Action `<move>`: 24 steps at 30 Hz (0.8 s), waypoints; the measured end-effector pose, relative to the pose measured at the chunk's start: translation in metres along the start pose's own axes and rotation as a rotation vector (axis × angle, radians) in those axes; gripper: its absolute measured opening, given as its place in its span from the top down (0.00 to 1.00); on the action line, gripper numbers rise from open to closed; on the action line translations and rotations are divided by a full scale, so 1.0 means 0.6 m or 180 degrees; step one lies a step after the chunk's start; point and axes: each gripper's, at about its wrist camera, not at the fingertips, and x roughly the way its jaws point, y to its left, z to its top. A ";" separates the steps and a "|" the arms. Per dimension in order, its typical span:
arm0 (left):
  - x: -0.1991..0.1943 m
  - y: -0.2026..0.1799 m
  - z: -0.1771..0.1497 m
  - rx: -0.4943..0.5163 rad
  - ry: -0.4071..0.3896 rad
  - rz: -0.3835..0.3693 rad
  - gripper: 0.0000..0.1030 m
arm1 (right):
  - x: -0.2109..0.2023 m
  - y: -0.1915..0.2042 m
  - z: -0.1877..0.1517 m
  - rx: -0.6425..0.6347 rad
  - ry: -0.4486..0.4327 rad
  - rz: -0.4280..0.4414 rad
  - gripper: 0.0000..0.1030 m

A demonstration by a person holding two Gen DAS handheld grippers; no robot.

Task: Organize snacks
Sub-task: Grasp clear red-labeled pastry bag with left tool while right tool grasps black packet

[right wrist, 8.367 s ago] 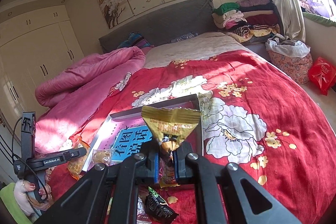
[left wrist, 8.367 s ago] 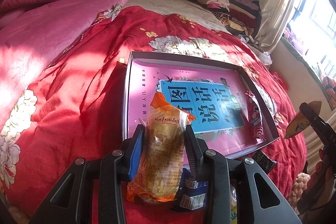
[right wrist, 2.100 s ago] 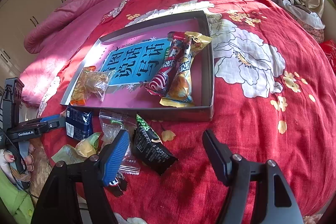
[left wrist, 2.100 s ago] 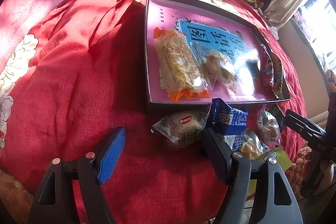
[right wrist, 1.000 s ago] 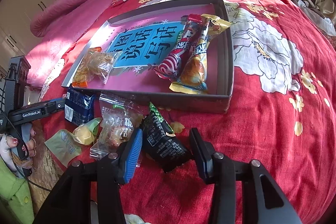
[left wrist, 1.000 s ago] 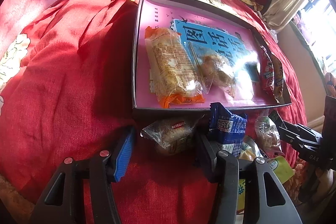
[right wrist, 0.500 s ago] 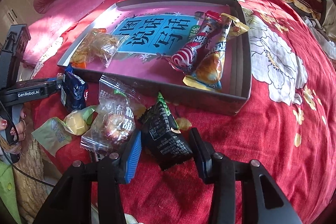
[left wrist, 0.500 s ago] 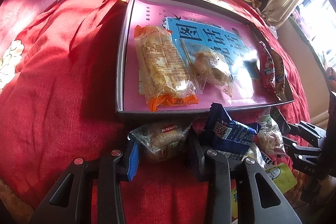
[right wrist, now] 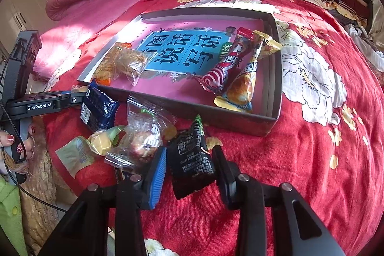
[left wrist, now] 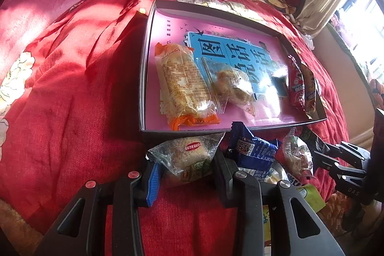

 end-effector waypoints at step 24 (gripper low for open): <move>-0.050 0.014 0.011 -0.0156 -0.0317 -0.0117 0.62 | -0.015 -0.010 -0.005 0.0157 -0.0120 0.0118 0.68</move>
